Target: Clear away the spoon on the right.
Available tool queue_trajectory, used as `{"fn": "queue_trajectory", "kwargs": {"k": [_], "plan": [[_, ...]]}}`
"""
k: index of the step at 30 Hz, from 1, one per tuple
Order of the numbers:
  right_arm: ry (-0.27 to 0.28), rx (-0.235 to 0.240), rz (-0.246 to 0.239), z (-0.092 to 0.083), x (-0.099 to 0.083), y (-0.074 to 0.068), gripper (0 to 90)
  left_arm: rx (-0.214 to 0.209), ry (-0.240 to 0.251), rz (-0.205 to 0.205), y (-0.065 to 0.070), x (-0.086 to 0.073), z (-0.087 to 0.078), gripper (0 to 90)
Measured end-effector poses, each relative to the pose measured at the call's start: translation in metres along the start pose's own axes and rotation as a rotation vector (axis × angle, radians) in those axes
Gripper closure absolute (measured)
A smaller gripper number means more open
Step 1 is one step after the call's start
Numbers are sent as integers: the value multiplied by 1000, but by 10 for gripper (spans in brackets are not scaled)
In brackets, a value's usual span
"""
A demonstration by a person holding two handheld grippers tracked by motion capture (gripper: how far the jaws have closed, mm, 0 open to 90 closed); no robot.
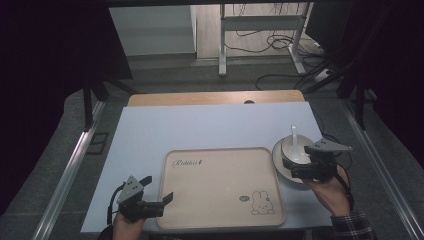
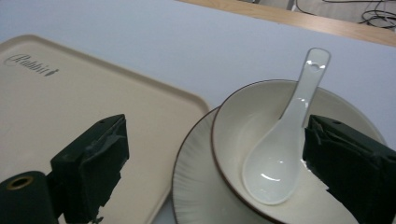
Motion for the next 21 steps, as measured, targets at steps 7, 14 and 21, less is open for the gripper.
{"fn": "queue_trajectory", "kwargs": {"k": [7,14,21], "plan": [[-21,-40,-5,5,2,12,152,0,-1,0,0,0,0,34],[-42,-70,-7,10,3,23,231,0,-2,0,0,0,0,35],[-64,-87,-15,16,6,30,284,0,-1,1,0,0,0,35]]}}
Point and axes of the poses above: each handheld gripper's, and its own axes: z roughly forward along the jaws, x roughly out of its top, y roughly to its right, the point moved 6 cm from there along z, roughly forward along the jaws, and after that the axes turned 4 degrees about -z, right-handed, at the moved point
